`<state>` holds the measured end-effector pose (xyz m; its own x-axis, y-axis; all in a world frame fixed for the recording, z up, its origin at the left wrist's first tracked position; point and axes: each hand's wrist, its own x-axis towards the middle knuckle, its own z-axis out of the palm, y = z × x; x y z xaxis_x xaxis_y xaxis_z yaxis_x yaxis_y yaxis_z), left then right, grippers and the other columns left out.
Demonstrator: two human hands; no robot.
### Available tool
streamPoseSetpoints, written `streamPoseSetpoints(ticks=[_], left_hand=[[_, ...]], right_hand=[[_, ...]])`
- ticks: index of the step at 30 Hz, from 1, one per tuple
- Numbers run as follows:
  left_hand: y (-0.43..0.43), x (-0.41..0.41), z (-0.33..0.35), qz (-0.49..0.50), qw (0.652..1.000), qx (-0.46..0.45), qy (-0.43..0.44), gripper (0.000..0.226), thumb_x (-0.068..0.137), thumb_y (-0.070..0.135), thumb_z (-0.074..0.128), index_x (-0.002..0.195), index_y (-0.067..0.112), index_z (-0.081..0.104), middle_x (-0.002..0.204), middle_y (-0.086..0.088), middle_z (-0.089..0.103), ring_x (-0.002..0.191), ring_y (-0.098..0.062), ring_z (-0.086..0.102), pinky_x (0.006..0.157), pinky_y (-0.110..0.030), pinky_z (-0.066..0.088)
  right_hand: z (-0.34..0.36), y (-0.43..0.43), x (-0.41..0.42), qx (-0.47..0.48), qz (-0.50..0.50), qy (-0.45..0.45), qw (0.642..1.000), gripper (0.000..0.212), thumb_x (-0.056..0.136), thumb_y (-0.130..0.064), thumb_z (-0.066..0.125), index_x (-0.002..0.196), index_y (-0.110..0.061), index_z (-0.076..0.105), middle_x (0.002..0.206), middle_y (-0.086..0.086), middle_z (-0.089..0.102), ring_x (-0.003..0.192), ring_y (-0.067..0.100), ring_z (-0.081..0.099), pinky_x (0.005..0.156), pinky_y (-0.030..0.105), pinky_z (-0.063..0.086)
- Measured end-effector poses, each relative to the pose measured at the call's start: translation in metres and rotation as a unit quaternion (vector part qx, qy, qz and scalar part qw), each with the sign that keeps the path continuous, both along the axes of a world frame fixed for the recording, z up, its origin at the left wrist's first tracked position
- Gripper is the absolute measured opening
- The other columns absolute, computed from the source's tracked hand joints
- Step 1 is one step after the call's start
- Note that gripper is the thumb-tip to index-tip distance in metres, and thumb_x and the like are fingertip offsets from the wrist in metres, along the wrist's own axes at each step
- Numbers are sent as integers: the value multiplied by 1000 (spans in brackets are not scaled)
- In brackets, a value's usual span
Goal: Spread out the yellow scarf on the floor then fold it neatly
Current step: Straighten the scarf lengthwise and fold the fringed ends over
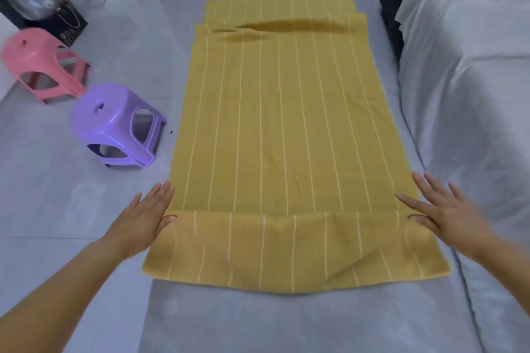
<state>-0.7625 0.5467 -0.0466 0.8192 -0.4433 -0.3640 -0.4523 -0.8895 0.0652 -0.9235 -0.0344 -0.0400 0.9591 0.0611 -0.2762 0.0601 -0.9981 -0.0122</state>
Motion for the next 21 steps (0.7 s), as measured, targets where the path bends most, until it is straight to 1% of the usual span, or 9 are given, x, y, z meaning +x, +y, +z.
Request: streamPoseSetpoints(ticks=[2, 4, 6, 7, 12, 15, 16, 19, 21], left_hand=[[-6, 12, -12, -7, 999, 30, 9, 78, 89, 61, 11, 147, 12, -5, 153, 4, -12, 139, -9, -14, 115, -40, 2], [-13, 25, -23, -8, 998, 64, 20, 72, 93, 53, 16, 147, 12, -10, 153, 2, -17, 137, -8, -19, 115, -39, -2], [-20, 36, -31, -11, 996, 84, 28, 70, 95, 49, 17, 146, 12, -12, 152, 2, -19, 138, -8, -20, 115, -40, -3], [-22, 41, -35, -12, 995, 94, 34, 69, 96, 49, 16, 146, 12, -13, 152, 2, -21, 139, -9, -19, 115, -40, -4], [-31, 65, -51, -13, 992, 118, 44, 68, 96, 49, 16, 146, 13, -13, 155, 0, -18, 141, -11, -16, 115, -42, -3], [-32, 74, -61, -10, 989, 134, 58, 67, 97, 48, 15, 147, 13, -13, 155, 0, -18, 142, -12, -15, 115, -42, -4], [-31, 76, -64, -8, 988, 142, 63, 67, 97, 48, 15, 147, 13, -13, 155, 0, -18, 142, -12, -15, 115, -42, -5], [-24, 80, -74, -4, 983, 169, 79, 66, 98, 48, 16, 147, 14, -12, 155, 0, -17, 142, -12, -15, 115, -43, -5], [-19, 79, -78, 5, 980, 176, 88, 66, 98, 48, 16, 147, 15, -11, 156, 1, -15, 143, -12, -14, 115, -43, -4]], right_hand=[[-14, 1, 9, -31, -13, 10, 999, 52, 93, -62, 8, 144, -49, 9, 158, -5, -3, 138, 26, 17, 100, 58, 32], [-28, 0, 18, -57, -27, 28, 998, 53, 93, -62, 8, 145, -48, 8, 158, -1, 5, 141, 24, 8, 98, 61, 33], [-38, -2, 28, -74, -54, 46, 995, 53, 93, -62, 7, 144, -50, 8, 155, 3, 11, 144, 20, -5, 101, 61, 29], [-43, -2, 32, -80, -64, 51, 993, 53, 92, -63, 6, 144, -49, 9, 155, 3, 12, 144, 19, -6, 103, 61, 27], [-53, -2, 53, -87, -88, 95, 988, 53, 92, -63, 6, 141, -45, 17, 152, 3, 19, 139, 28, 19, 101, 63, 28], [-66, -6, 63, -94, -84, 118, 985, 60, 91, -65, 1, 141, -44, 27, 152, 2, 18, 140, 27, 19, 102, 64, 27], [-69, -7, 65, -105, -82, 118, 984, 67, 88, -67, -7, 142, -45, 26, 153, 0, 11, 142, 25, 12, 105, 63, 21], [-81, -10, 69, -127, -90, 115, 981, 87, 58, -69, -40, 137, -47, -10, 147, -9, -24, 136, 14, -25, 110, 50, -12], [-81, -10, 70, -143, -97, 146, 974, 95, 48, -67, -46, 135, -45, -16, 142, -10, -31, 131, 11, -31, 103, 45, -25]])
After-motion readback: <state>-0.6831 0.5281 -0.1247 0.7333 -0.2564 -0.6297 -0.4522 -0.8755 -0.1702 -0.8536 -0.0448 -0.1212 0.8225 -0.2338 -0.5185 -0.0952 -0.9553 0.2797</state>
